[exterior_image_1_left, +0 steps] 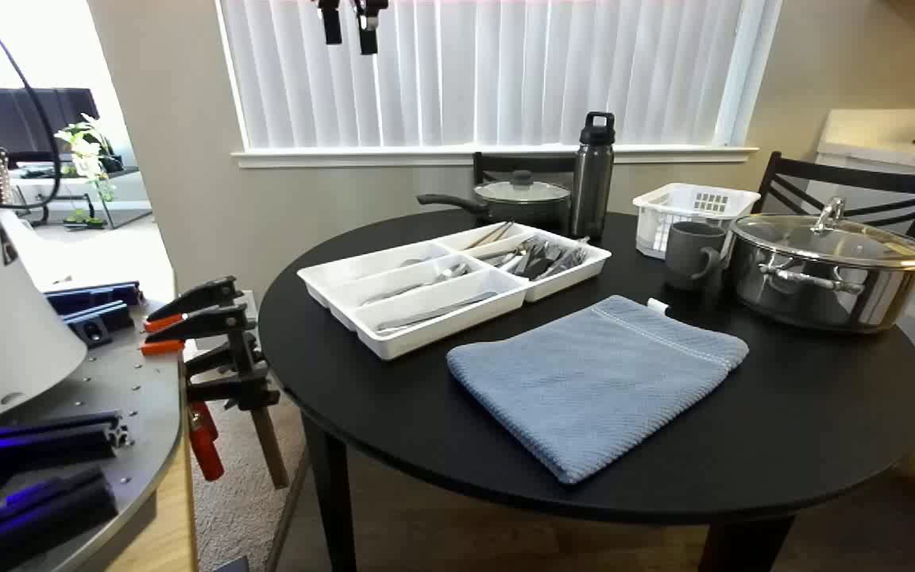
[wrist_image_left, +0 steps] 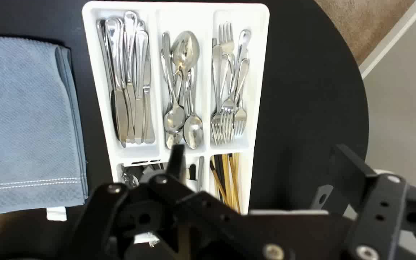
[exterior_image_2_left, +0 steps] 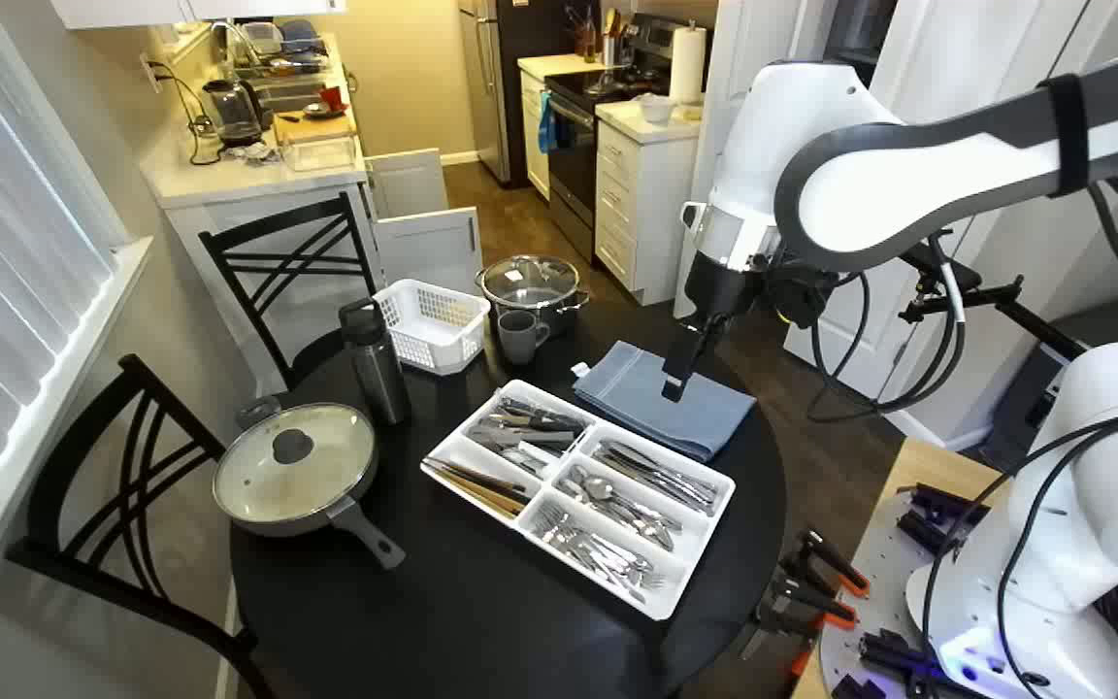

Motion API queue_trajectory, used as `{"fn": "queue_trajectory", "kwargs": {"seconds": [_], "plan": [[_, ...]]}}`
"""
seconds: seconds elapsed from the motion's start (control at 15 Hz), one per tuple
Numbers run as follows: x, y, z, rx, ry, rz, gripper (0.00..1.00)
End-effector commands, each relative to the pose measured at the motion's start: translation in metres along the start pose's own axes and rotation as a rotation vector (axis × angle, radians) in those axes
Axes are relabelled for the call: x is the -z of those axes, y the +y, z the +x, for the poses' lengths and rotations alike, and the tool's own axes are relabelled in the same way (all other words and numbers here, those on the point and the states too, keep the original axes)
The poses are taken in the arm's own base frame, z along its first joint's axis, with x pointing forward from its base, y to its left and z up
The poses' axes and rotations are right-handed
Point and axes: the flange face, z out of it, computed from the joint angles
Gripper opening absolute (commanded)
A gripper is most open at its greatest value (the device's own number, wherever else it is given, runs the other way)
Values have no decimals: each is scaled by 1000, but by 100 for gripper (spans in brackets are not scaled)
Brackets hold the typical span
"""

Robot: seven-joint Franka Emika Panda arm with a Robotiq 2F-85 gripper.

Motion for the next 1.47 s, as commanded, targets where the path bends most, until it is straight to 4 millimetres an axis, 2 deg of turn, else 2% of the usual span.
{"fn": "queue_trajectory", "kwargs": {"seconds": [0.0,0.4,0.47,0.67,0.8,0.87,0.93,1.07,1.13,1.4], "plan": [[1,0,0,0,-1,0,100],[1,0,0,0,-1,0,100],[-5,-5,-2,-18,16,-9,100],[-40,-14,-14,26,121,-87,100],[-78,-14,-26,44,141,-126,100],[-104,-13,-30,34,130,-129,100],[-122,-17,-16,22,119,-126,100],[-154,-12,-26,-11,85,-117,100],[-169,-8,-22,-27,65,-113,100],[-218,-1,7,-45,-17,-95,100]]}}
